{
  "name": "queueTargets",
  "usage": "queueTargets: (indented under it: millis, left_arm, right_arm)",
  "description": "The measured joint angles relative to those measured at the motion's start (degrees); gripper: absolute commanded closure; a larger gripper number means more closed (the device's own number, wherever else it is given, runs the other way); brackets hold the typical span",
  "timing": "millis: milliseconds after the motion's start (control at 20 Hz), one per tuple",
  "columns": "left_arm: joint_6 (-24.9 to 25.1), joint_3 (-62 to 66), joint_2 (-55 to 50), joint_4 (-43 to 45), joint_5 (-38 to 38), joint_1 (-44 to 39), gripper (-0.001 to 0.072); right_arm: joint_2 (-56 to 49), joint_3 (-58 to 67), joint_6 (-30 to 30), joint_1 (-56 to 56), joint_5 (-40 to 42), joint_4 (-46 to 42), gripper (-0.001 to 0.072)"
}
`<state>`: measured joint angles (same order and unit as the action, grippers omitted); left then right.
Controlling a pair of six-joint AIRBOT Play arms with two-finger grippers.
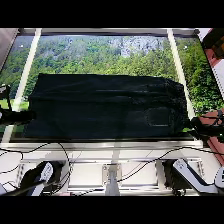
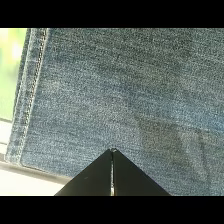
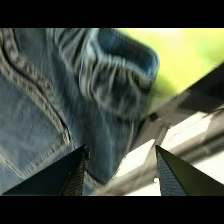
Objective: Fold the clothes and pants, and hang the long-sleeved shirts on hangers.
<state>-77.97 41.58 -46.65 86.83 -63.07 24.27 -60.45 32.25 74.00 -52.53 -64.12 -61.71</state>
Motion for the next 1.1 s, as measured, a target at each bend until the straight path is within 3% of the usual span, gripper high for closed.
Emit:
queueTargets:
  millis: [350,450,500,550,650,700,750,800,900,1100]
  left_arm:
    - [0.02,0.00,0.00,-0.48,0.33,0.00,0.0680]
    - [0.04,0.00,0.00,-0.55,1.29,0.00,0.0680]
    - [0.04,0.00,0.00,-0.55,1.86,0.00,0.0680]
    - [0.04,0.00,0.00,-0.57,2.40,0.04,0.0680]
    - [0.04,0.00,0.00,-0.48,3.17,0.04,0.0679]
    - [0.04,0.00,0.00,-0.37,3.32,0.04,0.0642]
    - [0.07,0.00,0.00,-0.28,3.61,0.04,0.0496]
    - [0.04,0.00,0.00,-0.15,3.61,0.04,0.0408]
    - [-0.59,-0.02,0.00,-0.07,3.43,0.33,0.0476]
    - [-3.45,-0.57,-0.63,0.72,1.95,5.35,0.0476]
  right_arm:
    - [-9.53,-0.07,-6.99,-0.15,3.74,8.59,0.0292]
    - [-11.45,-0.09,-9.44,-0.15,4.52,9.86,0.0417]
    - [-12.22,-0.11,-10.58,-0.15,5.14,10.27,0.0512]
    - [-12.76,-0.13,-11.56,-0.15,5.64,10.40,0.0664]
    - [-13.42,-0.11,-12.94,-0.15,6.05,10.78,0.0667]
    - [-13.62,-0.11,-13.40,-0.15,6.08,11.10,0.0668]
    - [-13.73,-0.13,-13.70,-0.15,6.10,11.61,0.0667]
    - [-13.70,-0.13,-13.99,-0.15,6.16,12.00,0.0667]
    - [-13.18,-0.20,-14.34,-0.15,6.40,12.59,0.0667]
    - [-12.48,-0.22,-14.67,-0.15,5.62,13.57,0.0667]
